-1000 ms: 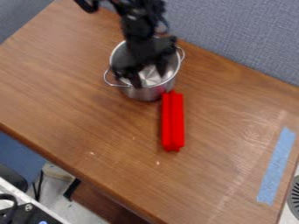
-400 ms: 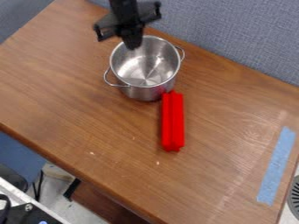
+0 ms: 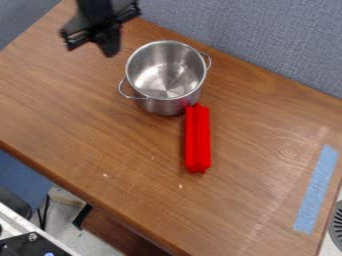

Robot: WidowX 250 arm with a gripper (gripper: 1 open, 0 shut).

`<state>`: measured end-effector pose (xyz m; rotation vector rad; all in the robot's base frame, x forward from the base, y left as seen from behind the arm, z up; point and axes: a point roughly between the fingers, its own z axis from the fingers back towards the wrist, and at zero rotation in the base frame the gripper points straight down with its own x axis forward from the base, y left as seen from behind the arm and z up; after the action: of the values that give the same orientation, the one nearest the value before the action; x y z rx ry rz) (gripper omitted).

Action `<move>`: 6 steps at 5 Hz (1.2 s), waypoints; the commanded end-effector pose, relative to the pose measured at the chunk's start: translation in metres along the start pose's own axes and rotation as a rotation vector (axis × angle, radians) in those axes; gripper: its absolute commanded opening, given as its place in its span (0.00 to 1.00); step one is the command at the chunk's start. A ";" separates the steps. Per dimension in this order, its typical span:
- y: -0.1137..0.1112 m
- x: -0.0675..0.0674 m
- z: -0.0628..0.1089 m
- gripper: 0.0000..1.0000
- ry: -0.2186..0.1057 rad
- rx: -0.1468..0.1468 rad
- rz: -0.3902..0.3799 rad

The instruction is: Move the red object from the metal pot to the table

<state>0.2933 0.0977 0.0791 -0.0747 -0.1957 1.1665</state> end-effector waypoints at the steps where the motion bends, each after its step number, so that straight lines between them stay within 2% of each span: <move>1: 0.013 0.014 0.040 0.00 -0.074 -0.026 -0.075; 2: 0.020 -0.009 0.051 0.00 -0.061 -0.014 -0.204; 3: 0.019 -0.018 0.074 0.00 -0.046 -0.009 -0.258; 4: -0.004 -0.063 0.080 0.00 -0.045 0.020 -0.351; 5: -0.037 -0.105 0.080 0.00 -0.008 0.035 -0.484; 6: -0.057 -0.094 0.039 0.00 -0.041 0.100 -0.340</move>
<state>0.2900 -0.0149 0.1004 0.0915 -0.1202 0.8400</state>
